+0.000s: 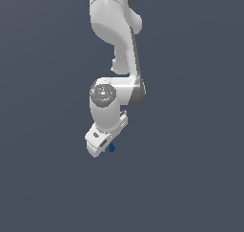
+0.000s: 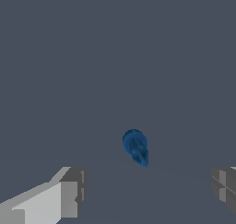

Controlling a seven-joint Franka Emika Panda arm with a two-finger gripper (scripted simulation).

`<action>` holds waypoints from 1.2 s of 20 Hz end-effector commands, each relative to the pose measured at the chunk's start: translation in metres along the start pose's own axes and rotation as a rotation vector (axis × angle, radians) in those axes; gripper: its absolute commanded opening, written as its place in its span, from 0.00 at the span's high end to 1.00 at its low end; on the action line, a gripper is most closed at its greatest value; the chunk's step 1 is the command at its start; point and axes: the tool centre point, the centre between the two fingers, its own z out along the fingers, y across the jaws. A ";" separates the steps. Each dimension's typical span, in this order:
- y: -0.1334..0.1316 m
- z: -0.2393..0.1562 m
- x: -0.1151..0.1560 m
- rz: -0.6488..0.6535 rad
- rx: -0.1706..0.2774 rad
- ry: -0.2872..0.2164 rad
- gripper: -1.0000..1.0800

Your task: Pick up the object and move it to a goal position.

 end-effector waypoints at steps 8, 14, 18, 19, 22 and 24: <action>0.001 0.008 0.000 -0.012 0.001 0.000 0.04; 0.000 0.039 -0.001 -0.015 0.001 0.000 0.04; 0.000 0.051 -0.001 -0.016 0.001 0.000 0.04; 0.000 0.052 -0.001 -0.016 0.001 0.000 0.04; 0.001 0.052 0.000 -0.016 0.001 0.000 0.04; 0.001 0.052 0.000 -0.016 0.001 0.000 1.00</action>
